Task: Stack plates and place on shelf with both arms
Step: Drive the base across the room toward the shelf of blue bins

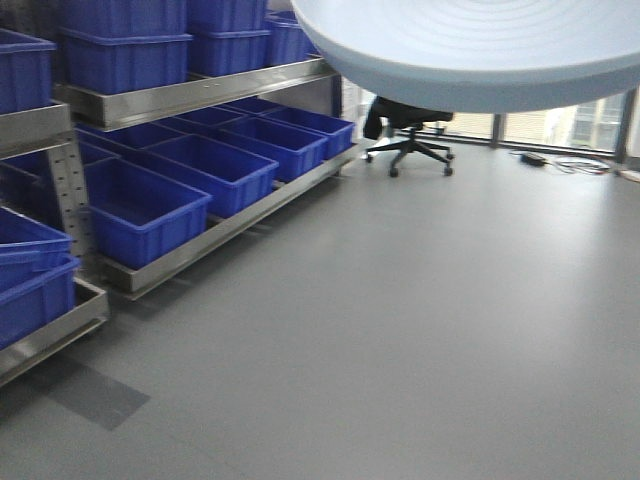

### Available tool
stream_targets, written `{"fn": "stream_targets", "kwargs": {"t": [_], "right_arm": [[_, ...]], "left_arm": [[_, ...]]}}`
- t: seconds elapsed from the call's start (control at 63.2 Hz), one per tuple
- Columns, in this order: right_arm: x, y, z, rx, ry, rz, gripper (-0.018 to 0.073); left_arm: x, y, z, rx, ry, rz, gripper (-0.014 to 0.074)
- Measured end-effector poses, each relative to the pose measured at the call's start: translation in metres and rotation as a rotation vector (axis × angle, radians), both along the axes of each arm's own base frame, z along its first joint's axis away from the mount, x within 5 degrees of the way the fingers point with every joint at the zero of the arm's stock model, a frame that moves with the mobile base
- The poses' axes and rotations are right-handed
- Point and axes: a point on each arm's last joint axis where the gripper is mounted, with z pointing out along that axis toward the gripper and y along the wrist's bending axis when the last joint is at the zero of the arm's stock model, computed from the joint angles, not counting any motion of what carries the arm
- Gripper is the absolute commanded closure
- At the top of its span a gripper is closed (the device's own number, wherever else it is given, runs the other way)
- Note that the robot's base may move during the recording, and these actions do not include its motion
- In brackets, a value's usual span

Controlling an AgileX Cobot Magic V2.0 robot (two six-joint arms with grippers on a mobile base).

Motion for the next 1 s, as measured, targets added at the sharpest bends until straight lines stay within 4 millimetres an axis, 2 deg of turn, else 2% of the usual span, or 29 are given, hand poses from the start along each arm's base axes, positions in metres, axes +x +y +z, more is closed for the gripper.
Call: {"fn": "stream_targets", "kwargs": {"t": [0.997], "right_arm": [[0.0000,0.0000,0.0000,0.000,0.000,0.000,0.0512]], "left_arm": [[0.0000,0.0000,0.0000,0.000,0.000,0.000,0.0507]]}}
